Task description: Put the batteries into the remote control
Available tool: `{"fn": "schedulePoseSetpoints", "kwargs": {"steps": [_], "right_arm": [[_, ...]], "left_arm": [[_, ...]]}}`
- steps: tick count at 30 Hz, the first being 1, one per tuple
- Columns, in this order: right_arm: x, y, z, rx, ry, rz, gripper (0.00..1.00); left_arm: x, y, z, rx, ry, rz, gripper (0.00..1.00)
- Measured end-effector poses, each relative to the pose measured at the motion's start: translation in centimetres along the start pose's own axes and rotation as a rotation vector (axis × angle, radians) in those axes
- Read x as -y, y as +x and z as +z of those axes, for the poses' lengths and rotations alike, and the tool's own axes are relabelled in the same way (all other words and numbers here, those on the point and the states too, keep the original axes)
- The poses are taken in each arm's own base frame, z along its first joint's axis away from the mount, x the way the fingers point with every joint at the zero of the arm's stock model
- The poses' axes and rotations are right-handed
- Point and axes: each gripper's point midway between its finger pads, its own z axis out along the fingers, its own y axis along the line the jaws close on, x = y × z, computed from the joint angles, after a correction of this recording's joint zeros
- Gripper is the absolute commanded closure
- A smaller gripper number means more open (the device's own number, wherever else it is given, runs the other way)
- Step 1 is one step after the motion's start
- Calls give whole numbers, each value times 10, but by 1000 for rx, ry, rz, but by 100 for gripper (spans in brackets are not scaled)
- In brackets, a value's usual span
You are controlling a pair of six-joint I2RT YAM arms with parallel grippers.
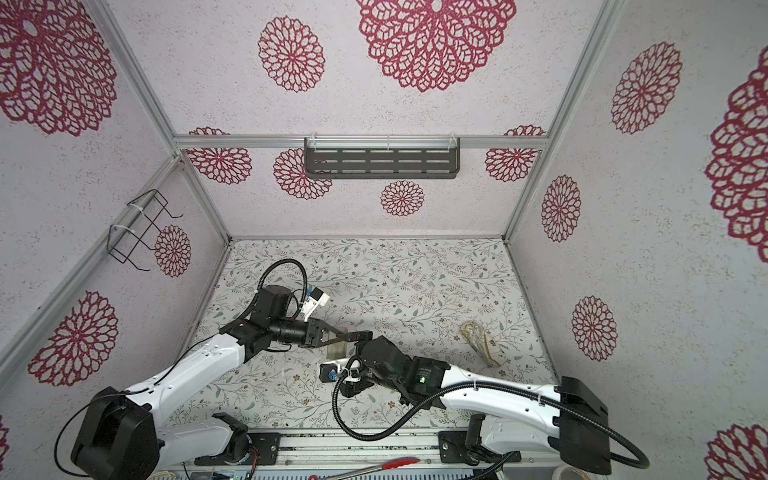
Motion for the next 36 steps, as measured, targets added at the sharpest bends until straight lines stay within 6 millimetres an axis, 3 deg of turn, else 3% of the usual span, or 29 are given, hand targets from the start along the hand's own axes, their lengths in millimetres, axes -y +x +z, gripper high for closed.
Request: {"fn": "schedulePoseSetpoints", "kwargs": {"steps": [10, 27, 36], "right_arm": [[3, 9, 7, -56, 46, -23, 3], [10, 7, 4, -61, 110, -69, 3], [28, -2, -5, -30, 193, -53, 3]], "left_arm": [[-6, -5, 0, 27, -37, 23, 100], [-6, -11, -1, 50, -37, 33, 100], [1, -5, 0, 18, -2, 14, 100]]}}
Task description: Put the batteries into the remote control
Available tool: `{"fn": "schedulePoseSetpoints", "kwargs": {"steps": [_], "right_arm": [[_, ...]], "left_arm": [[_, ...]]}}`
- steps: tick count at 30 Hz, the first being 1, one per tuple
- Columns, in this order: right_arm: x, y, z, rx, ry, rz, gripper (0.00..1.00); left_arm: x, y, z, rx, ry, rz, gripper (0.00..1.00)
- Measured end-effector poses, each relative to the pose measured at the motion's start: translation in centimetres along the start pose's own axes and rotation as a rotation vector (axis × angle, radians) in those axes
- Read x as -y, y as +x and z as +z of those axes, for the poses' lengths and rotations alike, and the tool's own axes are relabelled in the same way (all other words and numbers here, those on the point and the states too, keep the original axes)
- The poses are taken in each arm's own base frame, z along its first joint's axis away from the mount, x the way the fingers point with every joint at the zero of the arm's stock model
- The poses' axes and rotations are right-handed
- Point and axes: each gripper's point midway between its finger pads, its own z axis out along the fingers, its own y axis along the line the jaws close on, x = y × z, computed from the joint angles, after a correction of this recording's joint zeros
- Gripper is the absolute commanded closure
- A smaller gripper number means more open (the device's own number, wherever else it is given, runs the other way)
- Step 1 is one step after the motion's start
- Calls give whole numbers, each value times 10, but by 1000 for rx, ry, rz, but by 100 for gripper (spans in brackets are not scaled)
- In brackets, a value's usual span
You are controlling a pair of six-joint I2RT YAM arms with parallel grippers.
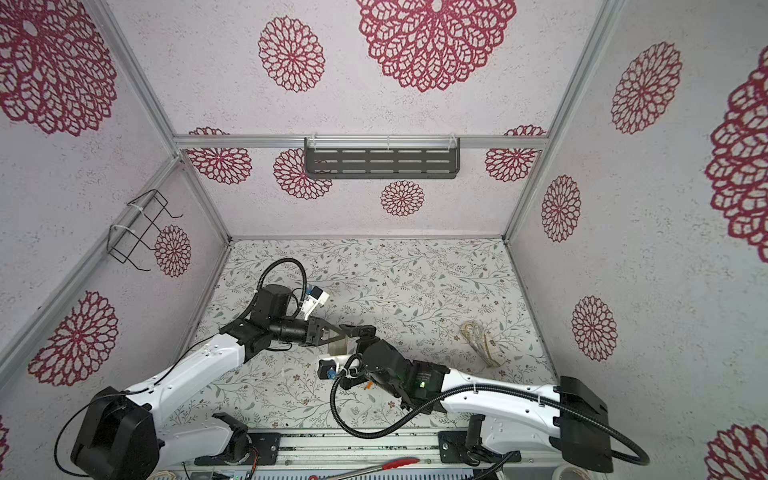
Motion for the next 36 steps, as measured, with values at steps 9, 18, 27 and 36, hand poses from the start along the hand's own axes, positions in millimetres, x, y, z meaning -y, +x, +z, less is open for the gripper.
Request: {"fn": "schedulePoseSetpoints", "kwargs": {"steps": [9, 18, 27, 36], "right_arm": [[-5, -5, -12, 42, -52, 29, 1], [-19, -2, -14, 48, -139, 76, 1], [-24, 6, -6, 24, -162, 86, 1], [-26, 4, -2, 36, -168, 97, 1]], "left_arm": [[0, 1, 0, -3, 2, -2, 100], [2, 2, 0, -8, 9, -2, 100], [2, 2, 1, -10, 9, -3, 100], [2, 2, 1, -8, 7, 1, 100]]}}
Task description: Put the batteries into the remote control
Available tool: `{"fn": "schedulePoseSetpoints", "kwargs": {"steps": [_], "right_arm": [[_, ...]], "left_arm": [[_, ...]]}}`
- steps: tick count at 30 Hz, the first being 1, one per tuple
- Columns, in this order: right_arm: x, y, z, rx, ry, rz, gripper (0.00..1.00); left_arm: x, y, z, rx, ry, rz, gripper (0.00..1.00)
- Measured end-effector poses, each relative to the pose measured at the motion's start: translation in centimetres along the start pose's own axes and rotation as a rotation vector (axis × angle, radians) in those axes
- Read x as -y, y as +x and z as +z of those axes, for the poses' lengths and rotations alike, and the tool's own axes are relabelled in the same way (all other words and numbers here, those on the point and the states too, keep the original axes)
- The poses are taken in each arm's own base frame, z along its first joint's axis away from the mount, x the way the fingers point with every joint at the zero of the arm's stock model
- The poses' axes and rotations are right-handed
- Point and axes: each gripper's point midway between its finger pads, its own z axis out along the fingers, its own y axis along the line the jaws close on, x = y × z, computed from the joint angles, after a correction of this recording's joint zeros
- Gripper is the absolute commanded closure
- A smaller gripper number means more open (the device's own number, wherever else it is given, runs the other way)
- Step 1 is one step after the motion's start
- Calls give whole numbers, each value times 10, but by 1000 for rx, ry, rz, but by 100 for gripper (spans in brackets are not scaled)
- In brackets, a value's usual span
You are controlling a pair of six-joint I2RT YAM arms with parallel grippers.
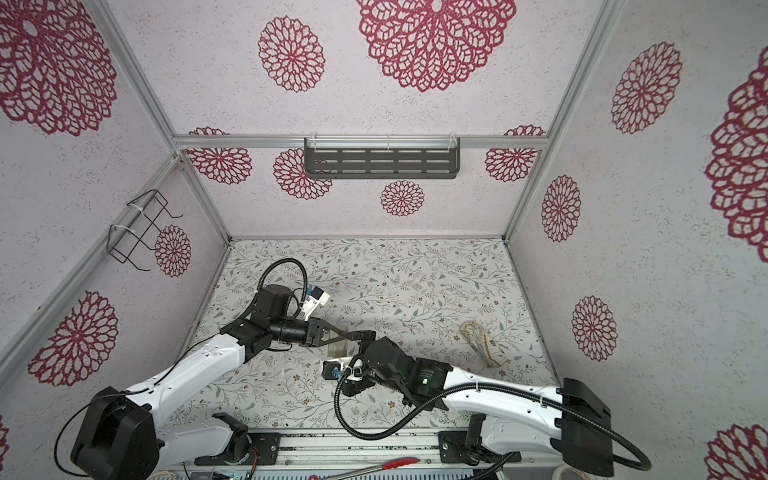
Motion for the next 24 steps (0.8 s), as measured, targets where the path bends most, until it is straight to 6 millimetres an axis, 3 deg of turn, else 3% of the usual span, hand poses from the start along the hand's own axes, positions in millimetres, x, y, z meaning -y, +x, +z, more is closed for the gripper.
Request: {"fn": "schedulePoseSetpoints", "kwargs": {"steps": [24], "right_arm": [[5, 0, -3, 132, 26, 35, 1]], "left_arm": [[6, -2, 0, 8, 35, 11, 100]]}}
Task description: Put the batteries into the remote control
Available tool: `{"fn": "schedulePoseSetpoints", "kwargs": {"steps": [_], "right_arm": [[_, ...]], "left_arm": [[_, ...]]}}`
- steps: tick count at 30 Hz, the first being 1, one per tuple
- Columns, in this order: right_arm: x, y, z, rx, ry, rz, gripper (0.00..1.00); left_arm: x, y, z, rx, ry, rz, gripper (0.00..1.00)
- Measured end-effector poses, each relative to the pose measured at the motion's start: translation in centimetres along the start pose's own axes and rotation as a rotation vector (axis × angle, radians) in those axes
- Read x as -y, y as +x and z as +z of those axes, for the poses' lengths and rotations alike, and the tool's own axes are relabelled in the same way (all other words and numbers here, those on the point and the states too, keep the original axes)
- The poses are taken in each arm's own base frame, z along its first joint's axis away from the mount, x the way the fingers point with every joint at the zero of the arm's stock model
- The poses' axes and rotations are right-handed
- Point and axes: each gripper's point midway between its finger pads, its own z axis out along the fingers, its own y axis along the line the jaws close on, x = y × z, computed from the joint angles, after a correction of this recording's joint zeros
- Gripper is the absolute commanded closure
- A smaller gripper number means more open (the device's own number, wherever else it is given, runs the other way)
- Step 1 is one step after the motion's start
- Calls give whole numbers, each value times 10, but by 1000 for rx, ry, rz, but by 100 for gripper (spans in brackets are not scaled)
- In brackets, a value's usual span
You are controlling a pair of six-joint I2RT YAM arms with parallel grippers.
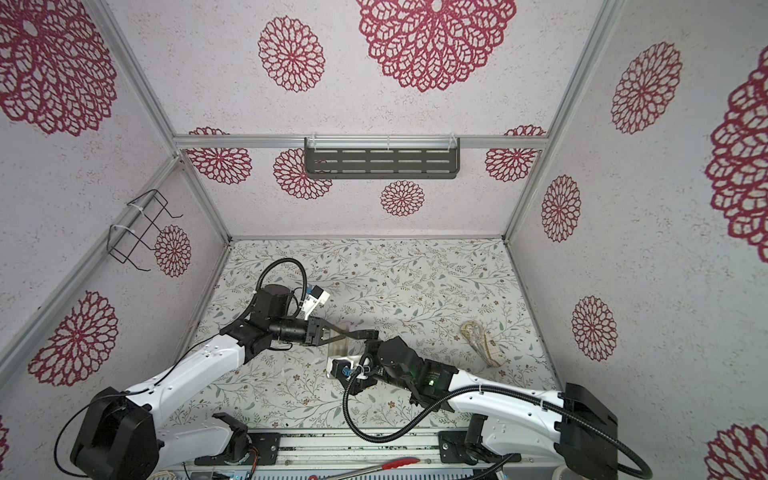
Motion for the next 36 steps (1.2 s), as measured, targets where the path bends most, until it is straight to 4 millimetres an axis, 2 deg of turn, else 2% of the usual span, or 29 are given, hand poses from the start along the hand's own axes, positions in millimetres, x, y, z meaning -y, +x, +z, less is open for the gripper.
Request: {"fn": "schedulePoseSetpoints", "kwargs": {"steps": [36], "right_arm": [[10, -1, -12, 58, 110, -53, 2]], "left_arm": [[7, -8, -1, 25, 26, 16, 100]]}}
